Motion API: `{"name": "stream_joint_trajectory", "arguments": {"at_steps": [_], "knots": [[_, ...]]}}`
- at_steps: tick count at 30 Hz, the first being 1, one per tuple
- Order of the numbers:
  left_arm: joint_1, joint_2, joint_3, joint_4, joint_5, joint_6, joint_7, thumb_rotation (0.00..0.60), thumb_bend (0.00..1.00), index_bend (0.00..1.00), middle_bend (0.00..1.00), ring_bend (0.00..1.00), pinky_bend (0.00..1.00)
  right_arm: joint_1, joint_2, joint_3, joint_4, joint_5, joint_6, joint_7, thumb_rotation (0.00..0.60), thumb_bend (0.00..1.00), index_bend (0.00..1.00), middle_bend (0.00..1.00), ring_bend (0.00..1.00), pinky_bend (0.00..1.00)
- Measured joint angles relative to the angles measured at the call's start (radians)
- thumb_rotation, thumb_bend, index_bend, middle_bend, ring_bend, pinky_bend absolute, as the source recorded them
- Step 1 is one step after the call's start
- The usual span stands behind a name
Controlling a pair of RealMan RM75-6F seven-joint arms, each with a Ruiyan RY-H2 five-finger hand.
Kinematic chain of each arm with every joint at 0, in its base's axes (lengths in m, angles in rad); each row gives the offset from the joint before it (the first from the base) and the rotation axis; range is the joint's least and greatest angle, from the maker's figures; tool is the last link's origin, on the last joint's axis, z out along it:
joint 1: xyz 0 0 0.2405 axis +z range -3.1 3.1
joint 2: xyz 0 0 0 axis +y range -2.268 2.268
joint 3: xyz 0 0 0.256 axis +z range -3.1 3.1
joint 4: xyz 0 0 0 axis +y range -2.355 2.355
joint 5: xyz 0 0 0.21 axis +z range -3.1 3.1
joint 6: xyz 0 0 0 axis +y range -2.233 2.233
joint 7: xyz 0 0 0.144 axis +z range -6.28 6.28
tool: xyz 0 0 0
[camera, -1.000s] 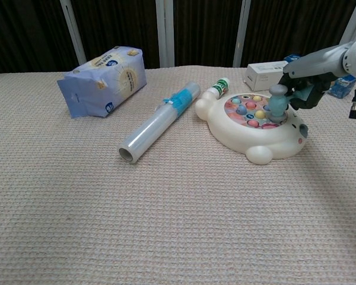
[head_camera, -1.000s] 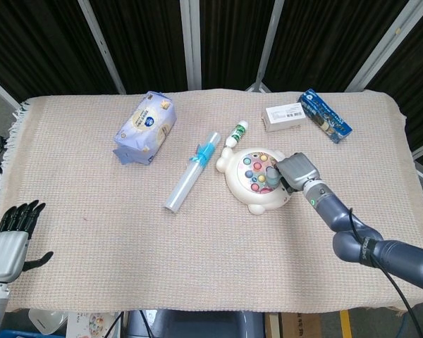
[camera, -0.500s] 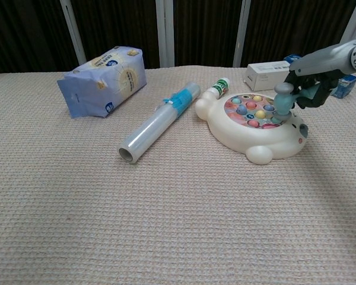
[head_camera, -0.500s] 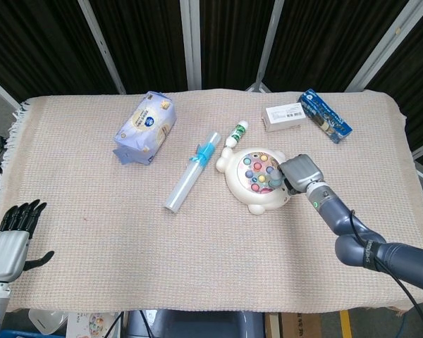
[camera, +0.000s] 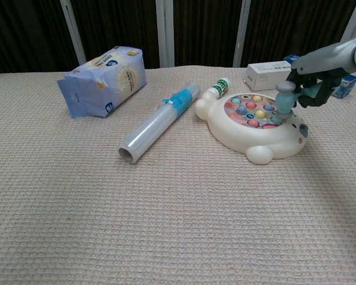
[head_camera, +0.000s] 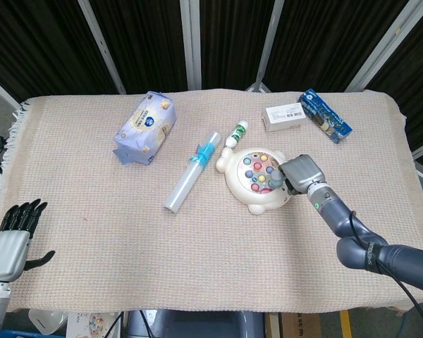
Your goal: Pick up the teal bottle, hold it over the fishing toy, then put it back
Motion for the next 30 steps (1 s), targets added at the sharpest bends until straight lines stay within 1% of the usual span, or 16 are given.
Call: {"name": "stream_joint_trajectory", "arguments": {"at_steps": [6,11,14,17,20,25,30], "knots": [[0.001,0.003,0.005,-0.002,0.016,0.009,-0.003,0.6,0.16,0.0,0.0,0.0,0.0,-0.042,0.089,0.011,-0.095,-0.044,0.057,0.041,0.6,0.65,0.91,0.75,0.54,0.32],[0.008,0.009,0.01,-0.006,0.019,0.019,-0.002,0.6,0.16,0.0,0.0,0.0,0.0,-0.106,0.106,0.003,-0.107,-0.102,0.08,0.103,0.6,0.65,0.86,0.75,0.5,0.31],[0.012,0.011,0.014,-0.01,0.024,0.024,0.001,0.6,0.16,0.0,0.0,0.0,0.0,-0.153,0.1,-0.006,-0.094,-0.153,0.091,0.156,0.6,0.65,0.82,0.74,0.47,0.29],[0.016,0.013,0.017,-0.016,0.029,0.031,0.007,0.6,0.16,0.0,0.0,0.0,0.0,-0.204,0.082,-0.015,-0.064,-0.215,0.097,0.226,0.6,0.64,0.77,0.7,0.43,0.25],[0.02,0.014,0.021,-0.023,0.035,0.036,0.016,0.6,0.16,0.0,0.0,0.0,0.0,-0.252,0.05,-0.024,-0.011,-0.281,0.099,0.305,0.6,0.63,0.73,0.66,0.39,0.24],[0.023,0.018,0.024,-0.037,0.039,0.042,0.03,0.6,0.16,0.0,0.0,0.0,0.0,-0.319,-0.013,-0.037,0.106,-0.389,0.094,0.439,0.6,0.58,0.67,0.62,0.35,0.21],[0.022,0.021,0.026,-0.049,0.043,0.039,0.042,0.6,0.16,0.0,0.0,0.0,0.0,-0.365,-0.063,-0.04,0.204,-0.463,0.087,0.547,0.6,0.51,0.62,0.58,0.32,0.18]]}}
